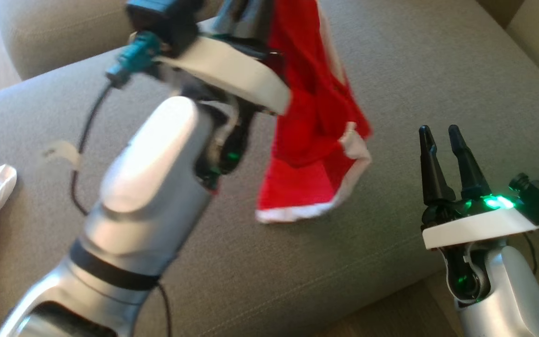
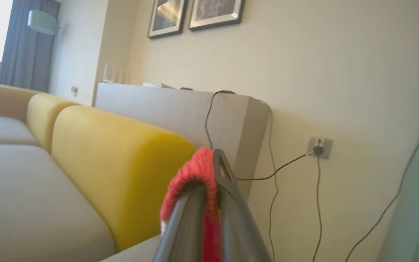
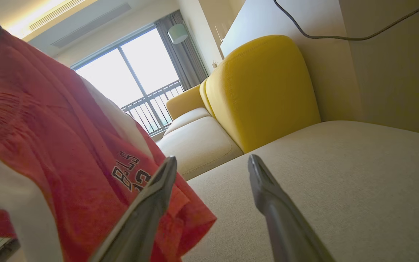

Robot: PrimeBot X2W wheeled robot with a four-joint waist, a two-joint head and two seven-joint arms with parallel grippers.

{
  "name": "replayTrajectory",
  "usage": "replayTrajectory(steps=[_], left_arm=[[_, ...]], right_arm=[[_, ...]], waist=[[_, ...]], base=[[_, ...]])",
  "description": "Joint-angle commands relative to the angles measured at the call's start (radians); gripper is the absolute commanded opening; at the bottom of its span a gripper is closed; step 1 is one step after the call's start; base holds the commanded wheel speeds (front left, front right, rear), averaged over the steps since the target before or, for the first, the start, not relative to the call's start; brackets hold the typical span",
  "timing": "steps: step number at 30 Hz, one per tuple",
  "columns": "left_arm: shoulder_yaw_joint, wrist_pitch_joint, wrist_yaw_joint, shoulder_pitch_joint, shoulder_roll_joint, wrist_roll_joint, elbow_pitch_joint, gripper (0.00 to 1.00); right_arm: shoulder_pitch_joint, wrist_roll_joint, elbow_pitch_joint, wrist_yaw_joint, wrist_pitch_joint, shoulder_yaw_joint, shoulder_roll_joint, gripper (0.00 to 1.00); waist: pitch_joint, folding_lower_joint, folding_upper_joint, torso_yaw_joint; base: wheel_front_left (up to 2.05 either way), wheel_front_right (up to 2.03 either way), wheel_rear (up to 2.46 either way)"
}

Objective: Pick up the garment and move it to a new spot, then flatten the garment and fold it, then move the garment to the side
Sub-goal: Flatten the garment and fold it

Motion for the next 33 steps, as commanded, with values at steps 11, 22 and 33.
replayTrajectory(steps=[11,22,33], left_arm=[[0.036,0.061,-0.051,0.014,0.302,0.065,0.318,0.00],[0.047,-0.020,0.014,-0.015,0.321,0.096,0.645,1.00],[0.020,0.004,-0.112,-0.036,0.272,0.059,0.727,1.00]], right_arm=[[-0.069,0.016,-0.041,0.000,-0.006,0.043,0.005,1.00],[-0.079,0.002,-0.041,0.000,-0.006,0.083,0.005,1.00],[-0.066,-0.035,-0.031,0.000,-0.006,0.073,0.005,1.00]], waist=[[0.060,0.0000,0.0000,0.048],[0.067,0.0000,0.0000,0.064],[0.024,0.0000,0.0000,0.141]], base=[[0.00,0.00,0.00],[0.00,0.00,0.00],[0.00,0.00,0.00]])
